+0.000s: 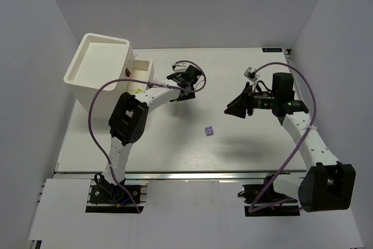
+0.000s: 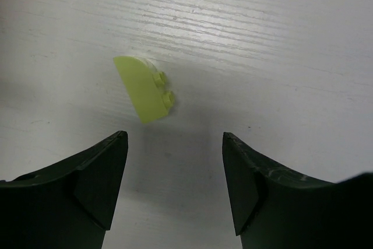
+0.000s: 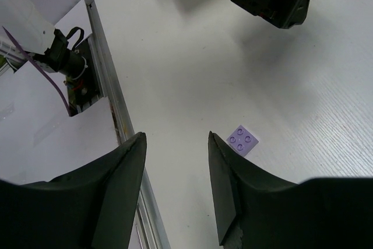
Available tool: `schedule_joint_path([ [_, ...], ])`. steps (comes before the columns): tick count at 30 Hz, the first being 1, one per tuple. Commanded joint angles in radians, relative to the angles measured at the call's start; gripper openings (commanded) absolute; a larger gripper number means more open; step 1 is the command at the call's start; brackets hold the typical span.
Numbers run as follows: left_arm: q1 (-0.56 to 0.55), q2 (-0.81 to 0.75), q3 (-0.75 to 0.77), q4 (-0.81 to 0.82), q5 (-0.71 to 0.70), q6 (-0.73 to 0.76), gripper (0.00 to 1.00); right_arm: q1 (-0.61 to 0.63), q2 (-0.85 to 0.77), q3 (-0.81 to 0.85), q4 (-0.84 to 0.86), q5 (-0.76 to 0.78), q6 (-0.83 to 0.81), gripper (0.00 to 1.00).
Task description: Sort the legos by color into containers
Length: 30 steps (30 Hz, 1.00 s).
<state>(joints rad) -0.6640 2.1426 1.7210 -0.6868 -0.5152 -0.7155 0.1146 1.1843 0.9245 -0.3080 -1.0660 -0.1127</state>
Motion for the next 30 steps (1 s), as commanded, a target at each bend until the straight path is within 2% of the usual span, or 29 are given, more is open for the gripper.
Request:
schedule_joint_path([
  [1,0.012,-0.004,0.057,-0.022,-0.035,-0.002,0.76,-0.006,-0.022,-0.010,0.030,-0.029,-0.019,0.52],
  [18,0.032,0.085,0.121,-0.066,-0.085,-0.009,0.76,-0.030,-0.018,-0.019,0.032,-0.054,-0.022,0.52],
  [27,0.070,0.091,0.112,-0.045,-0.068,-0.004,0.69,-0.047,-0.014,-0.023,0.033,-0.063,-0.018,0.52],
  [30,0.079,0.088,0.107,-0.025,-0.054,0.007,0.64,-0.056,-0.012,-0.027,0.038,-0.065,-0.015,0.51],
])
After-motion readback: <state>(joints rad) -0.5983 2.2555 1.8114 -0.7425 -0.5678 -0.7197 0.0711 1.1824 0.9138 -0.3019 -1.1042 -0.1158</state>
